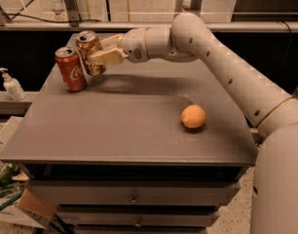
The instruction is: Move orange can near coke can
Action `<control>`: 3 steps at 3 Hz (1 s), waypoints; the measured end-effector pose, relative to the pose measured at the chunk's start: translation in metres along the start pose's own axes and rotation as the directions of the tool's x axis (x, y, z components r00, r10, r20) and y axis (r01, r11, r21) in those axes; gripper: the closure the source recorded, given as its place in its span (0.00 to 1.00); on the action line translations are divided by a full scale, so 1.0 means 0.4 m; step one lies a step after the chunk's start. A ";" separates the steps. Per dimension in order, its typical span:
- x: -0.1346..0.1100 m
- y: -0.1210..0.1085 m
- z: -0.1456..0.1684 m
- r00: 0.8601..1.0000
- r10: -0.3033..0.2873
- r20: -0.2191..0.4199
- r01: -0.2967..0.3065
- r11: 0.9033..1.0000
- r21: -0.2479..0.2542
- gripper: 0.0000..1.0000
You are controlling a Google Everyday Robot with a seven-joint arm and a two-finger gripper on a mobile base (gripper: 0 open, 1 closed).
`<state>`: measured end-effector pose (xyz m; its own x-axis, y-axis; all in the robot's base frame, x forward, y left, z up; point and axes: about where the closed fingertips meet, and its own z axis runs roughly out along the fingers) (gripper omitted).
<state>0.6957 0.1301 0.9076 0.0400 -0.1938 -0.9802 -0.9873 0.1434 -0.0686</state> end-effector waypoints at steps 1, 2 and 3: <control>0.038 0.008 0.013 1.000 0.014 -0.013 -0.015 1.000 -0.006 1.00; 0.068 0.015 0.018 0.999 0.025 -0.031 -0.025 1.000 -0.012 1.00; 0.091 0.021 0.021 0.998 0.036 -0.043 -0.038 0.999 -0.029 0.84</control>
Offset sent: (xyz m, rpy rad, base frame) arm -0.0041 -0.0048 -0.0441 -0.0523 0.0476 -0.0010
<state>0.6903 0.1323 0.8696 -0.0026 -0.2304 -0.9731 -0.9921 0.1223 -0.0264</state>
